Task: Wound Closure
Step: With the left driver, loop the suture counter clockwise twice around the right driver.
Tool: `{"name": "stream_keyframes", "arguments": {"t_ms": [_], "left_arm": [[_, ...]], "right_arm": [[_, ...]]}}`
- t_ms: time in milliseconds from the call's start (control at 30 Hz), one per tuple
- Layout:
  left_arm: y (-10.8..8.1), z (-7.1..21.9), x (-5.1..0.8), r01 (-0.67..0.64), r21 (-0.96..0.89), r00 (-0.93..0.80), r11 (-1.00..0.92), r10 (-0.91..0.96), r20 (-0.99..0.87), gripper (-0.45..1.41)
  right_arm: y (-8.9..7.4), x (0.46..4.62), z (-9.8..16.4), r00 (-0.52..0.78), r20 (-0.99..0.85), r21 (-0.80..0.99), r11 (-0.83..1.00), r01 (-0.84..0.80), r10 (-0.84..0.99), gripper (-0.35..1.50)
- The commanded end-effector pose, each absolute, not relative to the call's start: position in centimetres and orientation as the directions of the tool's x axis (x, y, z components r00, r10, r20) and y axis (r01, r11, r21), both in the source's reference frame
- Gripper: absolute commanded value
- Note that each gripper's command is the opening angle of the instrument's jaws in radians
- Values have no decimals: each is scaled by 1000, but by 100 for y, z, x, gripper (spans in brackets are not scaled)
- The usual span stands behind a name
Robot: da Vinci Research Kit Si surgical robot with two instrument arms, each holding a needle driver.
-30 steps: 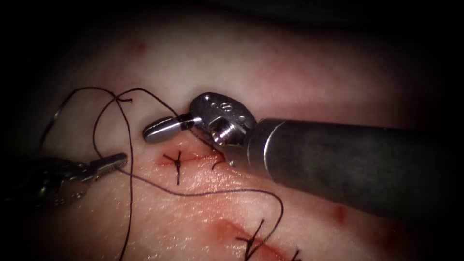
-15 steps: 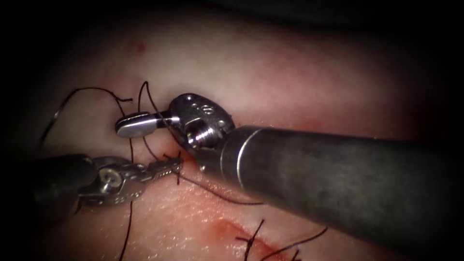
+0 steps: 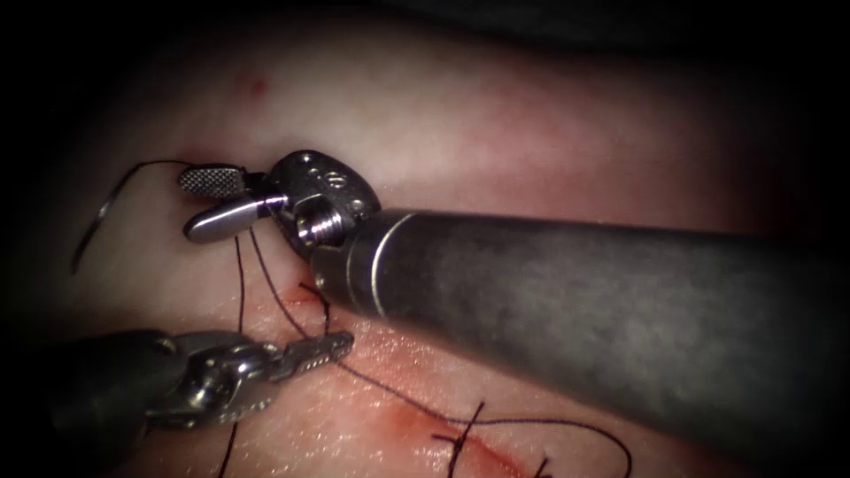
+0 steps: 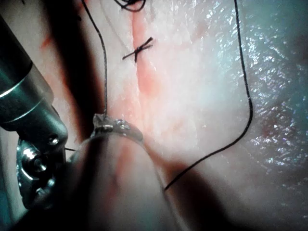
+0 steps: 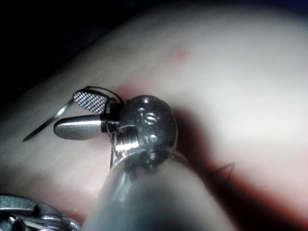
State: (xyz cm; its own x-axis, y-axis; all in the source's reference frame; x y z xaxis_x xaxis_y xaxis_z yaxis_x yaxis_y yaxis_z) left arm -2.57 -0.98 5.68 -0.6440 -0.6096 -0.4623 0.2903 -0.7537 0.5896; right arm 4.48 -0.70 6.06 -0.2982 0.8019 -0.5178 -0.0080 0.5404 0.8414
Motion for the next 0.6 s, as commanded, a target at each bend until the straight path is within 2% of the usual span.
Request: {"name": "stream_keyframes", "arguments": {"t_ms": [33, 200, 300, 333, 400, 467, 600], "left_arm": [[-97, 570, -265, 295, 594, -640, -748, -616, -459, -45], [-100, 564, -259, 305, 598, -635, -741, -626, -452, -45], [-101, 560, -254, 311, 599, -632, -738, -631, -450, -45], [-101, 554, -249, 320, 602, -625, -731, -641, -446, -45], [-101, 551, -247, 329, 605, -624, -725, -648, -437, -45], [-99, 540, -243, 352, 609, -615, -711, -666, -422, -45], [-93, 525, -240, 376, 633, -604, -677, -697, -387, -45]], "right_arm": [[-66, 460, 614, -304, -549, 827, 560, -60, 778, 131], [-68, 448, 614, -284, -595, 801, 585, -130, 752, 120], [-72, 438, 615, -214, -610, 793, 588, -160, 763, 111], [-77, 427, 614, -137, -624, 779, 597, -192, 769, 101], [-80, 423, 614, -109, -629, 772, 602, -205, 770, 101], [-95, 409, 613, 7, -657, 730, 638, -243, 754, 116], [-119, 394, 615, 167, -659, 699, 679, -225, 734, 118]]}}
